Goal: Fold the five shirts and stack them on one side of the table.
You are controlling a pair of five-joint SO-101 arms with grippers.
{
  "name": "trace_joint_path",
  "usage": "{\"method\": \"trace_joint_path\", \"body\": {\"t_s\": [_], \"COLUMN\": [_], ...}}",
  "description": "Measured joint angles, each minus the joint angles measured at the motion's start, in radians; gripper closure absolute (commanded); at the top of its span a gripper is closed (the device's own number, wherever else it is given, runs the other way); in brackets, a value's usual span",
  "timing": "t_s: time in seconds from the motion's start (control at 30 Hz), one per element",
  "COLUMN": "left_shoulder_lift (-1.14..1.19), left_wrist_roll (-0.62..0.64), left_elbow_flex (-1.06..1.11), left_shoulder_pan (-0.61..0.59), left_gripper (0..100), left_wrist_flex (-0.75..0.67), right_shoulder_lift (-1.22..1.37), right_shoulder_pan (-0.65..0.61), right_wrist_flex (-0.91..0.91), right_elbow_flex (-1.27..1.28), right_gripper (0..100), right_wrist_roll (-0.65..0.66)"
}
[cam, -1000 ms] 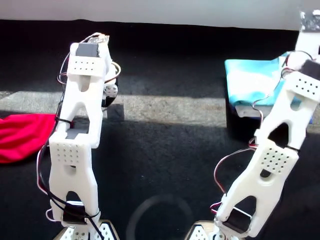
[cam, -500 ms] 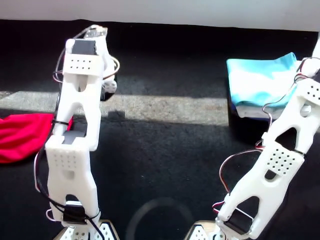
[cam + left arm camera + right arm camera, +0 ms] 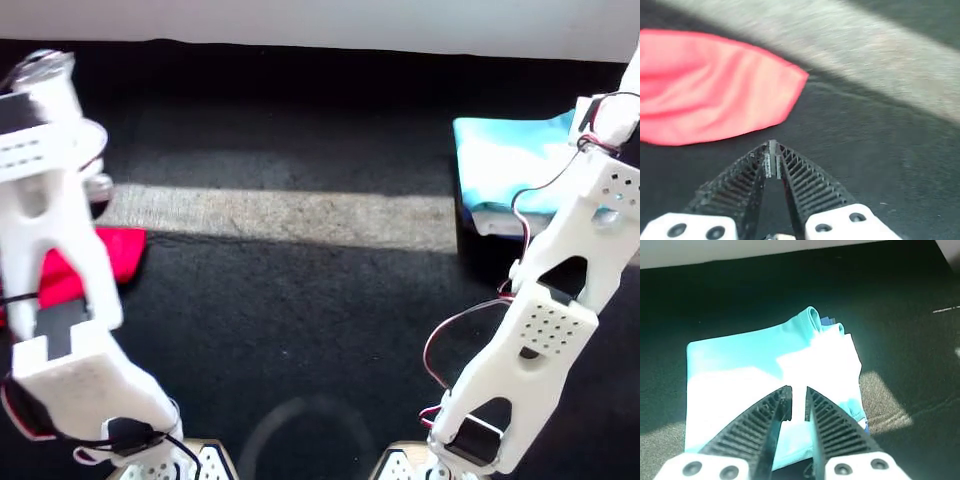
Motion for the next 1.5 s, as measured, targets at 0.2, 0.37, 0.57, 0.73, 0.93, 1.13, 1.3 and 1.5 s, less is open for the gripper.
{"method": "trace_joint_path", "body": {"t_s": [0.2, 0.37, 0.57, 0.73, 0.93, 1.13, 1.3, 1.5], "left_shoulder_lift": [0.000, 0.000, 0.000, 0.000, -0.011, -0.018, -0.017, -0.126], "left_wrist_roll": [-0.112, -0.140, -0.140, -0.140, -0.140, -0.140, -0.140, -0.140], "left_elbow_flex": [0.103, 0.222, 0.454, 0.632, 0.781, 0.787, 0.740, 0.612], "left_shoulder_pan": [-0.244, -0.226, -0.121, -0.075, -0.068, -0.068, -0.066, -0.006], "left_gripper": [84, 80, 80, 80, 80, 97, 99, 99], "left_wrist_flex": [-0.002, -0.072, -0.344, -0.595, -0.804, -0.825, -0.793, -0.582], "right_shoulder_lift": [-0.176, -0.489, -0.968, -1.355, -1.634, -1.738, -1.783, -1.873], "right_shoulder_pan": [0.002, -0.017, -0.086, -0.130, -0.130, -0.130, -0.130, -0.130], "right_wrist_flex": [0.005, 0.005, 0.005, 0.005, -0.029, -0.115, -0.238, -0.445], "right_elbow_flex": [0.000, 0.247, 0.887, 1.398, 1.812, 2.143, 2.412, 2.773], "right_gripper": [85.3, 85.3, 85.3, 85.3, 85.3, 85.3, 85.3, 85.3], "right_wrist_roll": [0.000, 0.000, 0.000, 0.000, 0.064, 0.149, 0.175, 0.175]}}
